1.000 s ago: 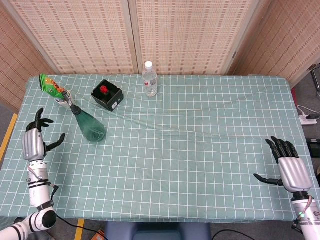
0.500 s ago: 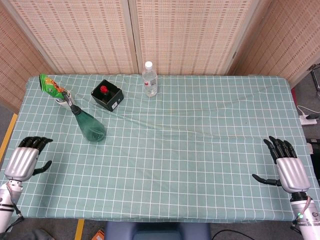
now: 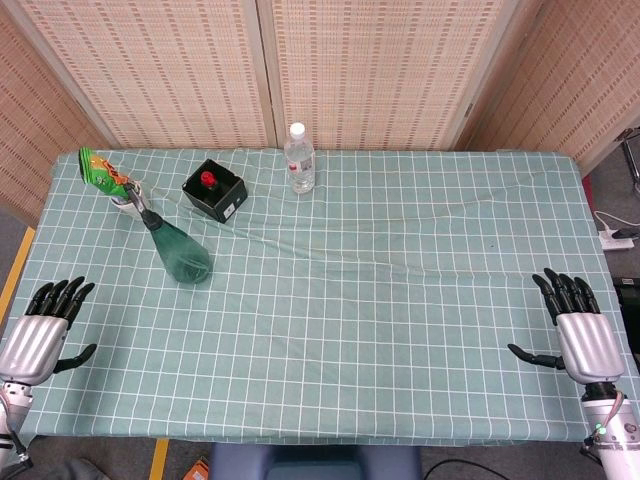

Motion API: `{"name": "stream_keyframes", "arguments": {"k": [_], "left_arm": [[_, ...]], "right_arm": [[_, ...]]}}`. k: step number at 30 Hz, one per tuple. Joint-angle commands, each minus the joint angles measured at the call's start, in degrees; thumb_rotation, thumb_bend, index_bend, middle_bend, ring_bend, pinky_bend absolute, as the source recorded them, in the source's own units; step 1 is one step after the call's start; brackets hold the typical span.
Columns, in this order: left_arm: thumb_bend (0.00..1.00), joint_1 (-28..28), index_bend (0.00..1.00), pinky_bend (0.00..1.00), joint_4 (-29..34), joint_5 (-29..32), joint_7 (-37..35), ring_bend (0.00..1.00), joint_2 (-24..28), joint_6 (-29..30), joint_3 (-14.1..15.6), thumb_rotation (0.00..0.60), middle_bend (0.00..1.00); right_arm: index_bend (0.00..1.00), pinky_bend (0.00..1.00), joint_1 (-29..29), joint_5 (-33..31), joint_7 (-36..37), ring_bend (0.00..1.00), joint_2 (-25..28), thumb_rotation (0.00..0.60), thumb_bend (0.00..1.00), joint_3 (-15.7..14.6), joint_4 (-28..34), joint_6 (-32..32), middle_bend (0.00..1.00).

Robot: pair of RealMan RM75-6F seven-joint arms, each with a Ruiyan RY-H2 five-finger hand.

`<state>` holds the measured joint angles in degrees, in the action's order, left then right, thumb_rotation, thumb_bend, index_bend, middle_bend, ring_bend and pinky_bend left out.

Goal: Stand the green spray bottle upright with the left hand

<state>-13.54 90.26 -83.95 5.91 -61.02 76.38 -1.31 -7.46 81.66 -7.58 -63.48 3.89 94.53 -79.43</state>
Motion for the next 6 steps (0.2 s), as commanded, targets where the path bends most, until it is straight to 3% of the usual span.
{"name": "stream_keyframes", "arguments": {"k": [1, 6], "left_arm": [[0.22, 0.8, 0.00, 0.00, 0.4, 0.0, -0.6, 0.00, -0.4, 2.0, -0.6, 0.600, 0.00], [0.22, 1.2, 0.00, 0.00, 0.5, 0.5, -1.6, 0.00, -0.7, 2.7, -1.1, 0.600, 0.00]], "right_arm": [[0.00, 0.00, 0.0, 0.1, -0.3, 0.00, 0.0, 0.600, 0.00, 0.2, 0.1, -0.5, 0.00], [0.00, 0.00, 0.3, 0.8, 0.0, 0.00, -0.4, 0.600, 0.00, 0.0, -0.4, -1.2, 0.00]]}}
